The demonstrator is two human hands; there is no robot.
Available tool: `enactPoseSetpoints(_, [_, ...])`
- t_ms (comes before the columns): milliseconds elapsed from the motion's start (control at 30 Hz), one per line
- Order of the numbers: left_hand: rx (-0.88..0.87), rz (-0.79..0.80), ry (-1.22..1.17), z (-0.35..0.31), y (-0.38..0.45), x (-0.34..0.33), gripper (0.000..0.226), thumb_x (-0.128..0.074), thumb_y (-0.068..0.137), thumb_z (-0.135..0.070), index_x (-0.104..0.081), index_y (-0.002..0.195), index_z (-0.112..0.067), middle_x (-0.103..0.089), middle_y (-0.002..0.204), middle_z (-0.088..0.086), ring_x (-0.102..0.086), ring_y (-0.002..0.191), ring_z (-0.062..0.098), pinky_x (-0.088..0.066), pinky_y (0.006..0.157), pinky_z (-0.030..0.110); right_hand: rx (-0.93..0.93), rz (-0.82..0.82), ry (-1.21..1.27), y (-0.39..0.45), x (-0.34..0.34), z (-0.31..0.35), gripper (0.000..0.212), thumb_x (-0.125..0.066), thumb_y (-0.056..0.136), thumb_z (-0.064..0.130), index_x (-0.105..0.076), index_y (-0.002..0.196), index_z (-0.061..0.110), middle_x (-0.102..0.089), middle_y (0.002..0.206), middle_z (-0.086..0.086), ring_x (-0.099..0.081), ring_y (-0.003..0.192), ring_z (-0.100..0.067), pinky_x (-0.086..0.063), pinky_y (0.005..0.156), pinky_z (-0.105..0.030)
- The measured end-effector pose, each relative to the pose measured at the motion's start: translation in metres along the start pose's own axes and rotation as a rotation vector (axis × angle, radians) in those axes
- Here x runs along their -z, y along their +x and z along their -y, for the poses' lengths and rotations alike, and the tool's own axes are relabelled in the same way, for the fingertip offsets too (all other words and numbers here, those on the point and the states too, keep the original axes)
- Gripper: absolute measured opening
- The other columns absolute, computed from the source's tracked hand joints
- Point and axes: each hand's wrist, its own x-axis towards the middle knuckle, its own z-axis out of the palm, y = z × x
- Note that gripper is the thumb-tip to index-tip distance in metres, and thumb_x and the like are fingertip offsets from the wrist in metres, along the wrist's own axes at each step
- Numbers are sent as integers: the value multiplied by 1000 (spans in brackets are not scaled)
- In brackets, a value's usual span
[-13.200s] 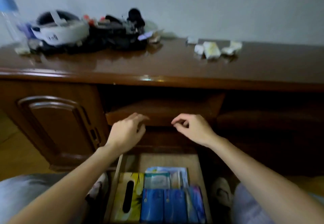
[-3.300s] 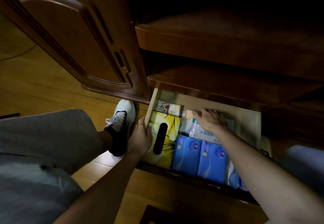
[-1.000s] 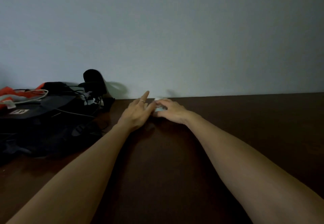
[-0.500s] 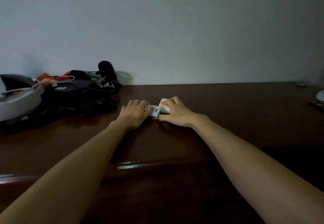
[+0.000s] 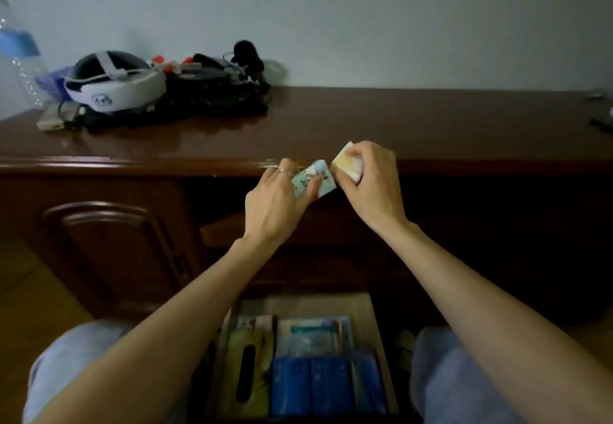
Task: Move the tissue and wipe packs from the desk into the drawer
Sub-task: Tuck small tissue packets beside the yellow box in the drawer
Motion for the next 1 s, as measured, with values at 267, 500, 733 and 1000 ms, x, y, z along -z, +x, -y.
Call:
enactPoseSetpoints(267, [776, 422, -444, 101, -189, -54, 21, -51, 103, -30, -62, 120, -28, -66, 125, 5, -67, 103, 19, -55, 89, 41, -673, 491, 455, -197, -71, -4, 54, -72, 72, 70, -49, 111, 41, -60, 110, 20, -60, 104, 0, -46, 77, -18])
enactPoseSetpoints(500, [1575, 522, -855, 127, -255, -75, 31, -52, 101, -34, -74, 93, -14, -75, 85, 12, -69, 63, 22, -53, 48, 26, -632, 873, 530, -277, -143, 18, 64, -84, 54, 67, -49, 102, 44, -61, 104, 18, -60, 91, 4, -56, 73, -28])
enactPoseSetpoints(733, [1564, 561, -825, 168, -286, -77, 37, -89, 66, -46, -76, 87, -19, -79, 96, 6, -73, 93, 22, -56, 86, 36, -628, 1011, 690, -291, -187, 34, 67, -91, 55, 51, -53, 109, 43, -62, 115, 19, -61, 105, 0, -56, 86, -33])
enactPoseSetpoints(1000, [1519, 213, -808, 212, -301, -72, 34, -91, 70, -22, -73, 98, -14, -77, 103, 16, -75, 91, 28, -61, 80, 42, -1551, 805, 1106, -286, -235, 24, 72, -30, 92, 74, -63, 129, 23, -62, 135, 1, -54, 126, -20, -36, 110, -55])
